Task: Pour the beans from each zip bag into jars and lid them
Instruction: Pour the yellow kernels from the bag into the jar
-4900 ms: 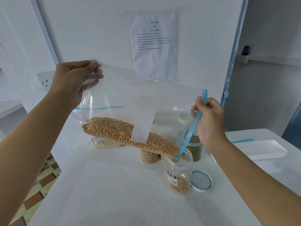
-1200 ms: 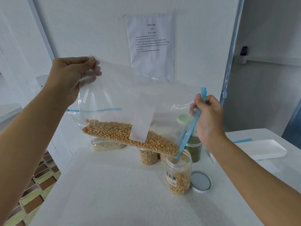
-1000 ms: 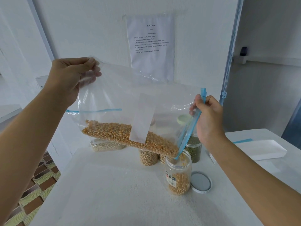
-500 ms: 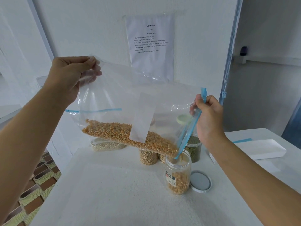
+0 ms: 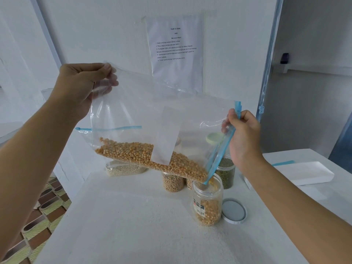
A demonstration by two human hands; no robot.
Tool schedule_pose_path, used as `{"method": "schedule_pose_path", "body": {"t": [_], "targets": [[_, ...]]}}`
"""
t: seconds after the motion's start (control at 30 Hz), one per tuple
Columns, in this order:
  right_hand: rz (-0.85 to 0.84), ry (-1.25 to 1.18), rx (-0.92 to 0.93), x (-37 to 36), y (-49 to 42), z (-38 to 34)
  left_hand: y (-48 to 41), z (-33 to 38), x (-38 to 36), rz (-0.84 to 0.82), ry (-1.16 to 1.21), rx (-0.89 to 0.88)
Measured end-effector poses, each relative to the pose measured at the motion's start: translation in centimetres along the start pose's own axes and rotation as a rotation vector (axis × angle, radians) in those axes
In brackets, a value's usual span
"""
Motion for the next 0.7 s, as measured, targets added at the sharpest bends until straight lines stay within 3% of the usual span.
{"method": "schedule_pose_path", "body": {"t": [0.7], "targets": [[0.001,-0.007,0.001,-0.20,-0.05,-0.13,0.14,0.09,-0.14,0.009,0.011,0.005]]}}
Point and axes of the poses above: each hand's wrist, its own y-axis away from the middle knuckle, its own x-axis out of the back of the hand, z = x × y, the point moved 5 cm from there along -y, towards the middle knuckle, and after that the axes turned 10 degrees about -z, right-handed, at the moved point
